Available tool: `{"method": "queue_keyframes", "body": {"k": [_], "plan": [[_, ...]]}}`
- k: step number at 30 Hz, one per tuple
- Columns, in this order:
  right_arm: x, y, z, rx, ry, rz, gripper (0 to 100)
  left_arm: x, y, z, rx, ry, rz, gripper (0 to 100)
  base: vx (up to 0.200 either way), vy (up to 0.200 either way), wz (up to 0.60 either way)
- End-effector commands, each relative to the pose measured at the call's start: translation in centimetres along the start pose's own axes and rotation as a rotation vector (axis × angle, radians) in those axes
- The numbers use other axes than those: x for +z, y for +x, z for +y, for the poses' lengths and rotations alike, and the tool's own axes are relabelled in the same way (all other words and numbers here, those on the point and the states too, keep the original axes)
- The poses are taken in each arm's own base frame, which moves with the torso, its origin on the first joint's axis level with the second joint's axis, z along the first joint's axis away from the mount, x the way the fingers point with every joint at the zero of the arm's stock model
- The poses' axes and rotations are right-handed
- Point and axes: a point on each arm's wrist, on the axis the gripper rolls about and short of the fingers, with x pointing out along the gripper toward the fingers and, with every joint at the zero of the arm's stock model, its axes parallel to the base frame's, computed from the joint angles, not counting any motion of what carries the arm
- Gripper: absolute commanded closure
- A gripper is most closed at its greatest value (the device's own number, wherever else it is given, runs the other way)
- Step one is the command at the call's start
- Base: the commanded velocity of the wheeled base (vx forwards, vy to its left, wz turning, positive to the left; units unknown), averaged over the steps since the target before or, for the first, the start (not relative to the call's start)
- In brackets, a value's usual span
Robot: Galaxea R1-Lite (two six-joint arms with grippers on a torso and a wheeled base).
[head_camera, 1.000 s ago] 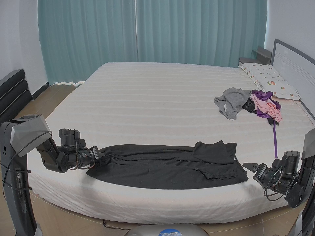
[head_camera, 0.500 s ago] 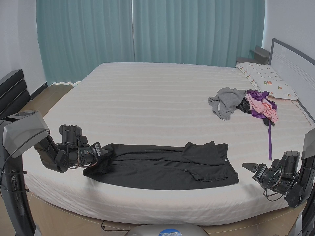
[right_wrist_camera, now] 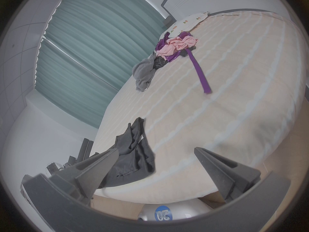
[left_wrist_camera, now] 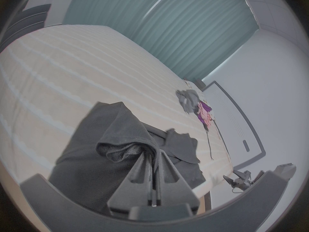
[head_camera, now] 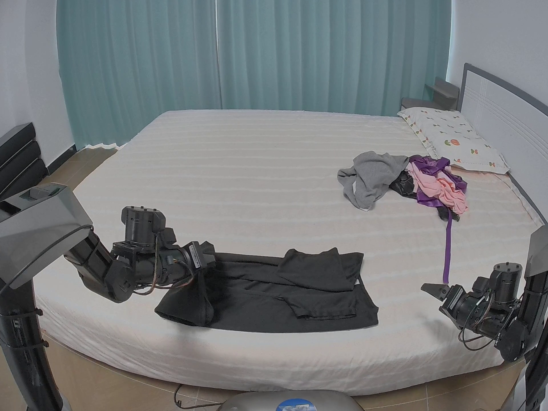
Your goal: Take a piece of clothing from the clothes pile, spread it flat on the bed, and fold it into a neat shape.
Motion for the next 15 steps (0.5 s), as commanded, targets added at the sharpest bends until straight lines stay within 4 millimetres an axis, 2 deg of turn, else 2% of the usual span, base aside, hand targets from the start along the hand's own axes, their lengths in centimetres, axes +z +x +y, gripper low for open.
{"method": "queue_keyframes", "body": {"k": [1, 15], "plan": [[-0.3, -0.3, -0.1, -0.003, 0.000, 0.008, 0, 0.1, -0.1, -2.8, -0.046, 0.031, 0.016, 100, 0.000, -0.200, 0.00], [-0.4, -0.2, 0.0, 0.000, -0.003, 0.013, 0, -0.3, 1.4, -10.2, -0.131, 0.059, 0.133, 100, 0.000, -0.200, 0.00]]}}
